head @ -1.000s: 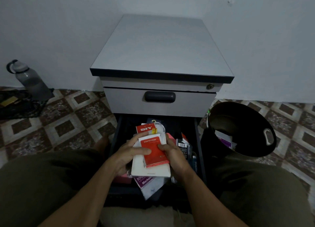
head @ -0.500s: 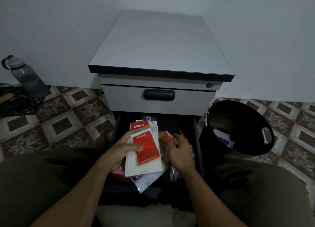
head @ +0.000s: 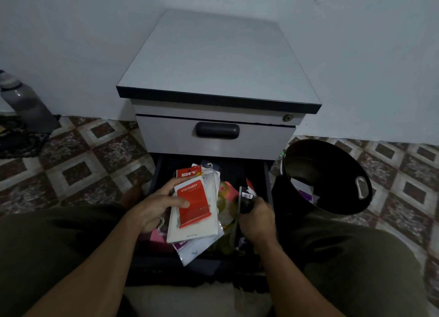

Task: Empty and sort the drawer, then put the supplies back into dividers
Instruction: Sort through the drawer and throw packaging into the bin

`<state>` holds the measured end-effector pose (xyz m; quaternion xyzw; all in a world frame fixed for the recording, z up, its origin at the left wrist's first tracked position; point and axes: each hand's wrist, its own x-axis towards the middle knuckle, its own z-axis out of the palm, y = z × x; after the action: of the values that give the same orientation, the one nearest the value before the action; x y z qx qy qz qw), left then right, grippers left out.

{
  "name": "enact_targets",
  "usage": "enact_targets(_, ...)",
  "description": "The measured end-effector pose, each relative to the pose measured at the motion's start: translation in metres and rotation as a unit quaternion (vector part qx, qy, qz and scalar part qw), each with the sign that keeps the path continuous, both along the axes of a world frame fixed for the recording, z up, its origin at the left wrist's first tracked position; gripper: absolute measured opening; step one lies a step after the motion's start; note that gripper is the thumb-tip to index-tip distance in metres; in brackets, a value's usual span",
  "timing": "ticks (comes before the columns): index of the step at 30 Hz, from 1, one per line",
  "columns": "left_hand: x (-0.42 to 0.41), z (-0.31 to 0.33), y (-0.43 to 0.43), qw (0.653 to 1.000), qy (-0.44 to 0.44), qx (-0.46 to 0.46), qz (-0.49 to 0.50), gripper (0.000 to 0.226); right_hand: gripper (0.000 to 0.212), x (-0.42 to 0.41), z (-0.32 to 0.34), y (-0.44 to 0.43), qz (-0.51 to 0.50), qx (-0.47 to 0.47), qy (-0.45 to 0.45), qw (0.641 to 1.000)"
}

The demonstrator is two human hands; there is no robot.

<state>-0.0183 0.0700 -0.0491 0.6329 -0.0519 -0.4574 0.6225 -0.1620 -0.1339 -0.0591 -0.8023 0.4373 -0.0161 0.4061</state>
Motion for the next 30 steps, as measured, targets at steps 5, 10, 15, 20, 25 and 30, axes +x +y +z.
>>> enact_targets(5, 0.001, -0.002, 0.001, 1.000, 0.012, 0.001, -0.001, 0.066, 0.081, 0.000, -0.006, 0.011, 0.053, 0.021, 0.062, 0.996)
enact_targets(10, 0.000, -0.003, 0.000, 1.000, 0.011, 0.007, -0.003, 0.065, 0.104, 0.001, -0.011, 0.015, 0.088, -0.015, 0.125, 0.988)
enact_targets(15, 0.000, -0.004, -0.001, 1.000, 0.011, 0.018, -0.007, 0.066, 0.088, 0.003, -0.011, 0.015, 0.052, 0.012, 0.097, 0.994)
enact_targets(20, -0.002, 0.000, -0.003, 1.000, 0.004, 0.026, -0.007, 0.067, 0.055, 0.003, -0.007, 0.008, -0.037, 0.000, 0.000, 0.999)
enact_targets(25, -0.003, 0.001, -0.003, 0.999, 0.002, 0.031, -0.005, 0.067, 0.043, 0.004, 0.007, 0.002, -0.077, 0.031, -0.053, 0.995)
enact_targets(30, -0.002, -0.001, -0.003, 0.999, 0.004, 0.033, -0.003, 0.067, 0.027, 0.010, 0.022, -0.019, -0.146, 0.154, -0.147, 0.966)
